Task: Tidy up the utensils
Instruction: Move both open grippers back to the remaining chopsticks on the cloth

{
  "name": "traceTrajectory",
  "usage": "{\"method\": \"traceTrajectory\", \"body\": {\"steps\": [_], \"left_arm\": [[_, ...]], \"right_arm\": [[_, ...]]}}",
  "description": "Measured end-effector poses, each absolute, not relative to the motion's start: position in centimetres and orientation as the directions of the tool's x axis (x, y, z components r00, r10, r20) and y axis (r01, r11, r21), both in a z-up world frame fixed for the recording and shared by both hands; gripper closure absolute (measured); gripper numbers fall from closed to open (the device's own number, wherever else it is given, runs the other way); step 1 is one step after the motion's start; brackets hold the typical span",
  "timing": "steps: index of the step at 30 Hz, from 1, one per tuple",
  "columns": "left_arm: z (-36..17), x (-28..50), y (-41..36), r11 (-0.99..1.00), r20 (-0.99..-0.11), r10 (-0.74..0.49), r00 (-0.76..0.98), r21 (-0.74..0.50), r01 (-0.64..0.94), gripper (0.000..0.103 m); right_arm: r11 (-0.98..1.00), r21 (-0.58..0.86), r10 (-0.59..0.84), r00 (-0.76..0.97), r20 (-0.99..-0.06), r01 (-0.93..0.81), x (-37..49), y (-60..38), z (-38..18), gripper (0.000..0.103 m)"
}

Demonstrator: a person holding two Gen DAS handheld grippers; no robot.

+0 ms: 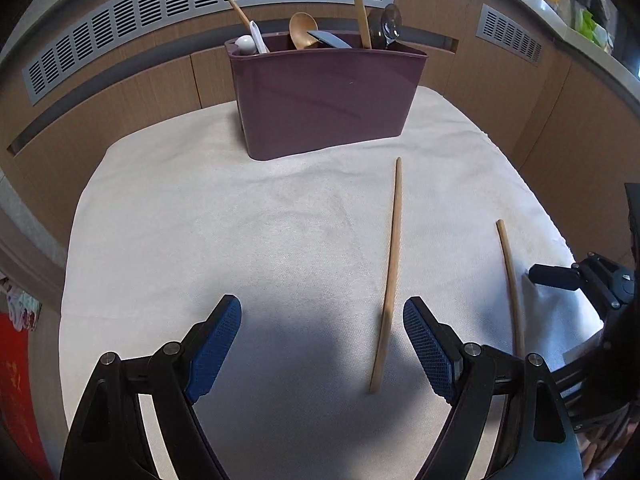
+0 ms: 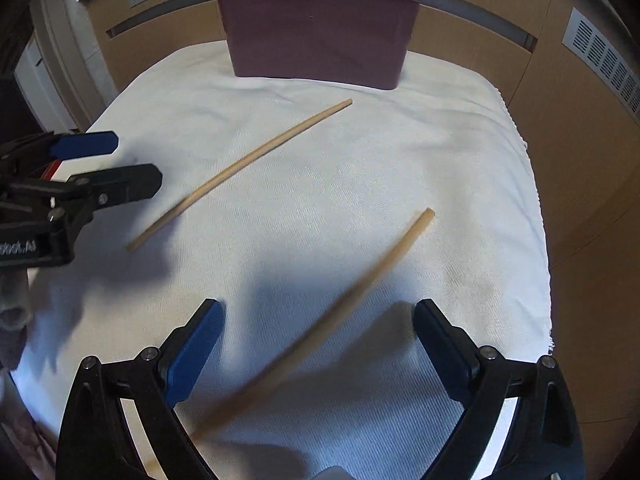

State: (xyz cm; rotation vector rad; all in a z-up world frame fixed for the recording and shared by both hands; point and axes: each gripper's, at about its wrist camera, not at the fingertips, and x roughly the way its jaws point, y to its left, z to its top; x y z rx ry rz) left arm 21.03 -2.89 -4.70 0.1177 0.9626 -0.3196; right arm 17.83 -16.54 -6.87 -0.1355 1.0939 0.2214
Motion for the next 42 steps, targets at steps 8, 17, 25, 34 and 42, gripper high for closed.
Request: {"method": "traceTrajectory", "body": {"steps": [8, 17, 25, 34, 42], "left_arm": [[-4.8, 21.8, -4.7, 0.927, -0.829, -0.255, 0.498, -0.062, 0.371, 0.02], [-6.5, 26.2, -8.5, 0.881, -0.879, -0.298, 0.373, -0.102, 0.463, 0.07], [-6.5, 25.1, -9.3, 0.84, -0.891, -0.206, 0.405, 0.051, 0.54, 0.088], [-6.5, 21.8, -2.2, 0.897, -0.913, -0.201, 0.354, -0.027, 0.44, 0.088], [-6.8, 19.3, -1.6, 0.869, -0.911, -0.338, 0.236, -0.207, 0.449, 0.087]], "right_arm": [[0.97, -0.071, 0.051, 0.479, -0.877, -0.233, 15.8, -18.9, -6.6, 0.006], [0.977, -0.023, 0.085, 0.483, -0.871, -0.213, 15.9, -19.5, -7.0, 0.002], [0.984, 0.041, 0.115, 0.442, -0.89, -0.174, 15.9, -19.7, -7.2, 0.0], [0.985, 0.043, 0.114, 0.446, -0.888, -0.167, 17.8, -18.6, -6.9, 0.02], [0.96, 0.021, 0.141, 0.421, -0.896, -0.278, 20.1, -15.0, -6.3, 0.089]]}}
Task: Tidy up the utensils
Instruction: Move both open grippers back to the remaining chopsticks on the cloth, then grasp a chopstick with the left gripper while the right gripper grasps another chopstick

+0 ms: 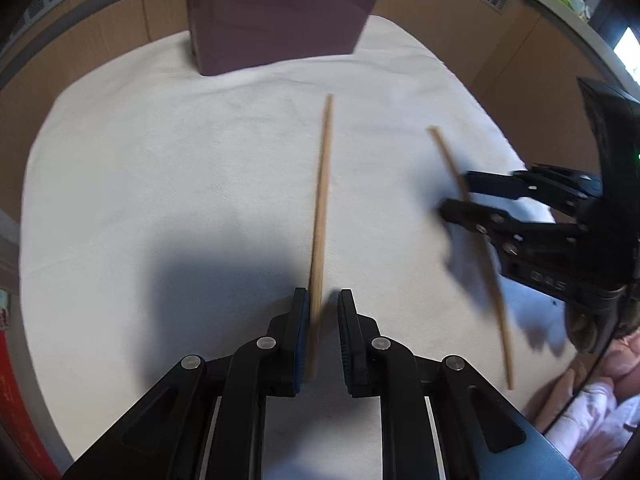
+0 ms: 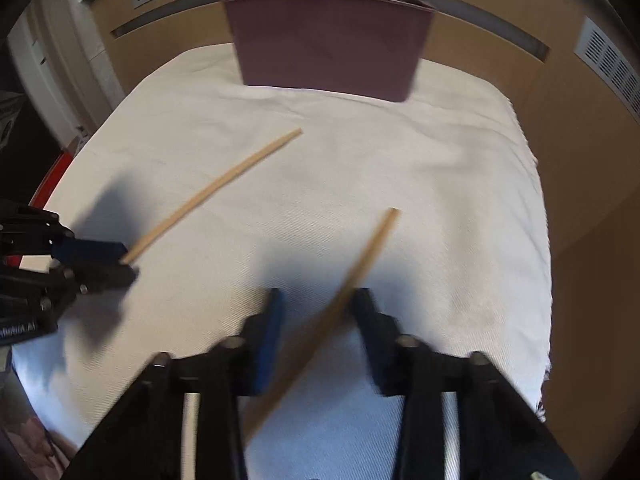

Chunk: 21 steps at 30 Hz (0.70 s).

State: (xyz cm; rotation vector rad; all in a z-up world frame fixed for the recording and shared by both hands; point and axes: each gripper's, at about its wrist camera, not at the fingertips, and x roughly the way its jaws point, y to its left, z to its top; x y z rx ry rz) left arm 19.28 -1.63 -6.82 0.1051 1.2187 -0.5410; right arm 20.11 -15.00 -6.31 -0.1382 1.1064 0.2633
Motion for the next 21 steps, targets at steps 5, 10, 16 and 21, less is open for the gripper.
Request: {"method": "traceTrajectory", "body": {"steps": [5, 10, 16, 21], "left_arm": [[-6.4, 19.6, -3.1, 0.854, -0.909, -0.36, 0.211, -0.23, 0.466, 0.087], [-6.2, 22.5, -4.3, 0.866, -0.919, -0.31, 0.245, -0.166, 0.472, 0.087], [-6.7, 25.2, -7.3, 0.857, -0.944, -0.232, 0.235, -0.085, 0.508, 0.087], [-6.8, 26.1, -9.2, 0.844, -0.953, -0.245, 0.177, -0.12, 0.523, 0.062]], "right_arm": [[0.956, 0.038, 0.161, 0.412, -0.897, -0.292, 19.7, -15.5, -5.9, 0.096], [0.962, 0.052, 0.162, 0.409, -0.898, -0.267, 18.7, -17.6, -6.0, 0.096], [0.963, 0.054, 0.167, 0.429, -0.888, -0.262, 17.5, -18.9, -5.9, 0.096], [0.964, 0.075, 0.186, 0.449, -0.874, -0.254, 17.3, -19.5, -6.0, 0.094]]}}
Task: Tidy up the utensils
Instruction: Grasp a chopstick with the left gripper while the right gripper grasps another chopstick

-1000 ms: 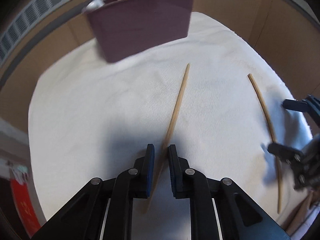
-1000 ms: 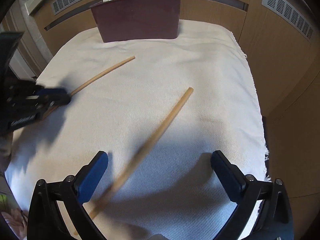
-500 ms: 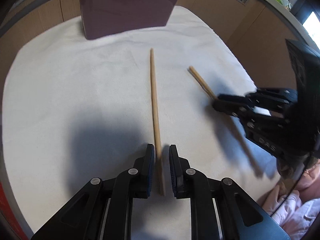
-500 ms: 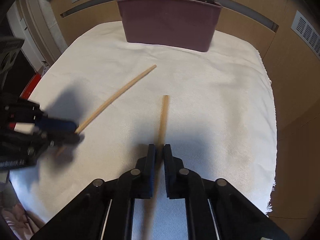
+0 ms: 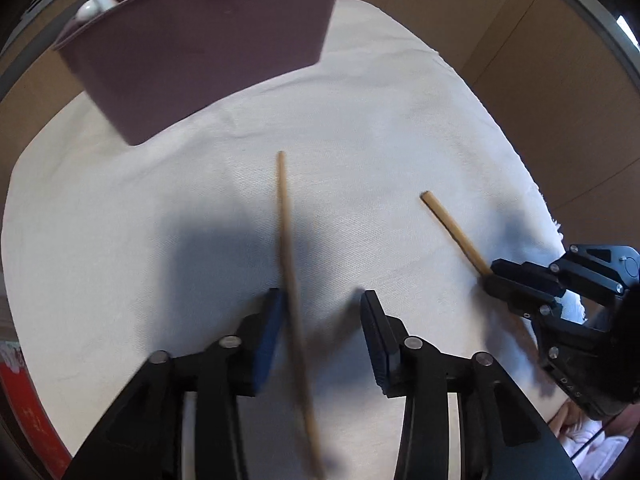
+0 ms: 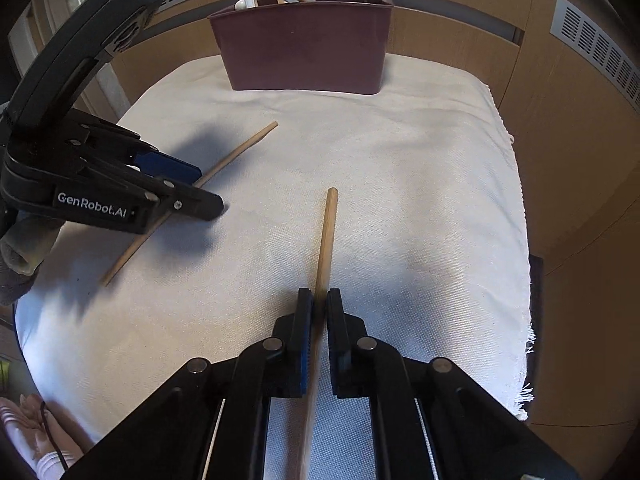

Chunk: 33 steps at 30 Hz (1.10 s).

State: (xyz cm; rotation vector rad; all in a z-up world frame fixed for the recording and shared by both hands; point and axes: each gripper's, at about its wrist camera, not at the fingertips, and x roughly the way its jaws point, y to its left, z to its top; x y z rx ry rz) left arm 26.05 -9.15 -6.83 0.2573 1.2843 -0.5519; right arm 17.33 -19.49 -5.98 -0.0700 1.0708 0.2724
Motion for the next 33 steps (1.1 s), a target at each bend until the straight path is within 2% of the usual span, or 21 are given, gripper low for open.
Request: {"method": "traceTrajectory", "body": {"steps": [1, 2, 3, 4, 5, 6, 7, 10, 12, 15, 17, 19, 21, 25, 26, 27, 28, 33], "left_arm": [[-6.9, 25.9, -9.6, 0.841, -0.956, -0.223, 0.191, -0.09, 0.533, 0.062], [-6.9, 25.6, -9.9, 0.842, -0.955, -0.203, 0.217, -0.057, 0.537, 0.066], [-6.9, 25.5, -10.1, 0.842, -0.952, -0.191, 0.237, -0.035, 0.539, 0.07], [-6.8, 25.2, -10.2, 0.839, -0.947, -0.196, 0.256, -0.027, 0.543, 0.079], [-6.7, 25.0, -10.1, 0.844, -0.941, -0.203, 0.272, -0.028, 0.536, 0.092], [-6.8, 24.9, -10.5, 0.85, -0.936, -0.197, 0.293, -0.015, 0.527, 0.096], [-6.8, 24.4, -10.3, 0.854, -0.927, -0.198, 0.317, -0.004, 0.521, 0.097], [-6.5, 22.6, -9.3, 0.874, -0.897, -0.245, 0.369, -0.039, 0.484, 0.097], [-5.7, 21.5, -8.0, 0.89, -0.866, -0.285, 0.411, -0.08, 0.449, 0.097], [-3.3, 19.8, -5.3, 0.914, -0.785, -0.328, 0.525, -0.124, 0.386, 0.097], [-1.8, 18.8, -4.0, 0.922, -0.734, -0.349, 0.582, -0.161, 0.351, 0.097], [-0.7, 18.1, -3.2, 0.927, -0.691, -0.362, 0.625, -0.198, 0.318, 0.097], [0.2, 17.3, -2.1, 0.928, -0.662, -0.368, 0.653, -0.219, 0.302, 0.097], [0.9, 16.2, 0.0, 0.925, -0.66, -0.377, 0.65, -0.227, 0.306, 0.097], [0.3, 16.6, 0.0, 0.925, -0.67, -0.376, 0.64, -0.229, 0.304, 0.097], [-0.4, 17.1, -0.1, 0.924, -0.687, -0.377, 0.621, -0.236, 0.299, 0.097], [-1.2, 17.7, -0.2, 0.923, -0.705, -0.381, 0.598, -0.246, 0.297, 0.097], [-3.9, 19.2, -0.8, 0.927, -0.799, -0.354, 0.486, -0.232, 0.294, 0.095]], "right_arm": [[0.964, 0.083, 0.193, 0.454, -0.87, -0.251, 17.3, -19.7, -6.0, 0.093], [0.965, 0.091, 0.199, 0.455, -0.868, -0.248, 17.2, -19.9, -6.0, 0.088], [0.965, 0.101, 0.205, 0.453, -0.868, -0.244, 17.2, -20.2, -5.9, 0.078], [0.965, 0.109, 0.21, 0.449, -0.869, -0.24, 17.2, -20.3, -6.0, 0.074], [0.965, 0.118, 0.214, 0.448, -0.868, -0.233, 17.1, -20.4, -5.9, 0.07], [0.966, 0.121, 0.214, 0.448, -0.868, -0.227, 17.1, -20.6, -5.9, 0.067], [0.967, 0.12, 0.211, 0.448, -0.869, -0.223, 17.0, -20.7, -5.9, 0.065], [0.971, 0.112, 0.2, 0.456, -0.867, -0.213, 16.9, -21.0, -5.5, 0.05], [0.972, 0.102, 0.192, 0.465, -0.864, -0.211, 16.8, -20.8, -5.2, 0.031], [0.969, 0.106, 0.2, 0.464, -0.863, -0.222, 17.1, -20.2, -5.1, 0.028], [0.964, 0.112, 0.214, 0.458, -0.863, -0.239, 17.5, -19.5, -5.1, 0.029], [0.968, 0.091, 0.194, 0.466, -0.863, -0.234, 17.7, -19.0, -5.2, 0.035], [0.97, 0.096, 0.193, 0.461, -0.866, -0.225, 18.0, -18.8, -5.4, 0.06], [0.97, 0.104, 0.19, 0.415, -0.89, -0.22, 18.2, -18.6, -6.4, 0.071], [0.972, 0.081, 0.17, 0.42, -0.892, -0.22, 18.1, -18.3, -6.5, 0.077], [0.973, 0.051, 0.145, 0.429, -0.891, -0.224, 18.0, -18.0, -6.5, 0.091], [0.973, 0.037, 0.135, 0.431, -0.892, -0.228, 18.0, -17.9, -6.4, 0.096], [0.97, 0.031, 0.14, 0.445, -0.885, -0.242, 17.5, -17.9, -5.3, 0.096]]}}
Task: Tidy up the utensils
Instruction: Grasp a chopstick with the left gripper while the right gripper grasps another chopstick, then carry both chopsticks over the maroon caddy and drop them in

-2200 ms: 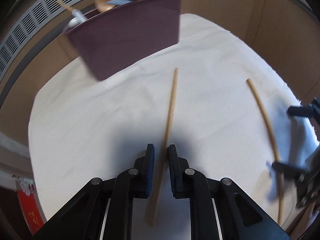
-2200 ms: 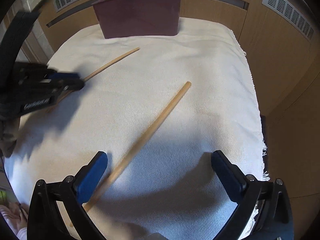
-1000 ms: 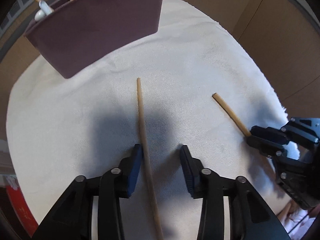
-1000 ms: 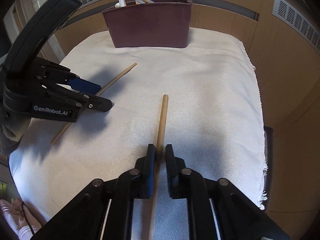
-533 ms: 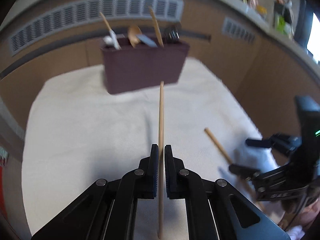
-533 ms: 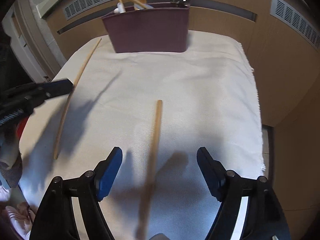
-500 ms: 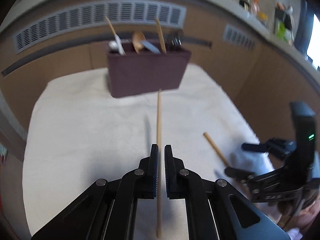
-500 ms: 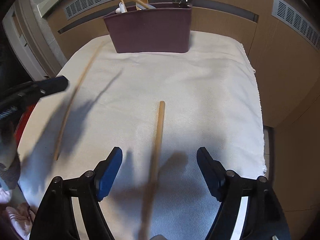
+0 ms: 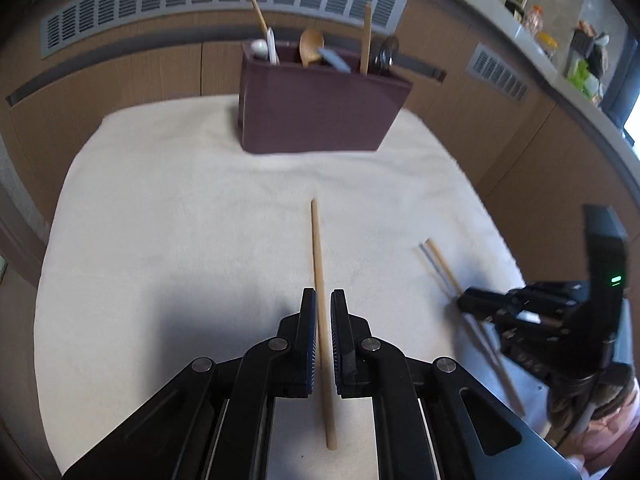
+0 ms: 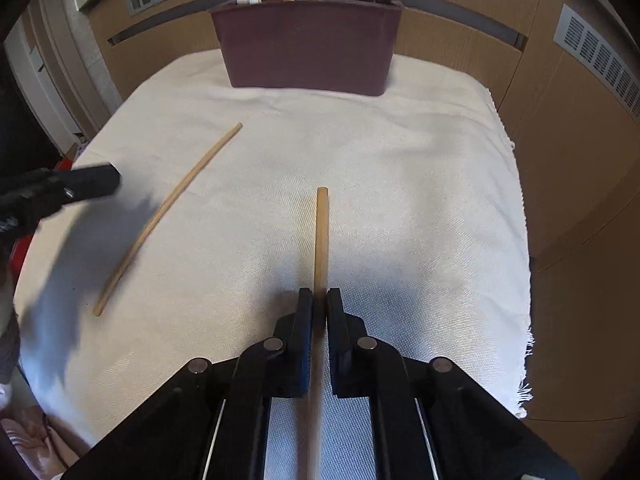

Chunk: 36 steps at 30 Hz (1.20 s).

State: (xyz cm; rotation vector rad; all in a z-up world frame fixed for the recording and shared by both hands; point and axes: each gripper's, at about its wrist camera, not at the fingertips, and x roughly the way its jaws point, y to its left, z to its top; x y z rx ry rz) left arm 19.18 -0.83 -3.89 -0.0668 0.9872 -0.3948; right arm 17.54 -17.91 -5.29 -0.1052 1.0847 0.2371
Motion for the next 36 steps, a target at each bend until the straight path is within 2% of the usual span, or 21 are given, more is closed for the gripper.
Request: {"method": "traceTrajectory", "body": {"steps": [5, 13, 17, 22, 26, 30, 36], "left_arm": [[-5.0, 20.6, -2.4, 0.923, -0.865, -0.321, 0.386, -0.193, 0.334, 0.095], [-6.5, 25.3, -7.0, 0.908, -0.956, -0.137, 0.259, -0.016, 0.42, 0.095], [-7.1, 26.4, -8.9, 0.885, -0.972, -0.098, 0.212, 0.012, 0.466, 0.094], [-7.1, 26.7, -8.5, 0.895, -0.97, -0.136, 0.202, -0.033, 0.446, 0.095], [-5.6, 24.9, -5.9, 0.922, -0.906, -0.258, 0.336, -0.127, 0.365, 0.098], [-3.0, 20.6, -3.3, 0.921, -0.773, -0.372, 0.513, -0.241, 0.305, 0.098], [0.8, 16.7, -1.8, 0.918, -0.649, -0.396, 0.65, -0.272, 0.287, 0.098]], "right_arm": [[0.968, 0.067, 0.181, 0.492, -0.852, -0.24, 16.9, -18.6, -3.2, 0.096], [0.968, 0.113, 0.215, 0.509, -0.833, -0.223, 16.7, -19.3, -3.0, 0.096], [0.968, 0.123, 0.223, 0.516, -0.827, -0.221, 16.6, -19.8, -2.9, 0.096], [0.967, 0.143, 0.237, 0.534, -0.811, -0.212, 16.8, -20.3, -2.5, 0.096], [0.964, 0.167, 0.256, 0.565, -0.784, -0.206, 16.6, -20.7, -1.7, 0.096], [0.966, 0.159, 0.251, 0.579, -0.776, -0.206, 16.2, -20.6, -0.9, 0.096], [0.963, 0.171, 0.265, 0.628, -0.732, -0.208, 15.1, -20.5, 1.4, 0.096]]}}
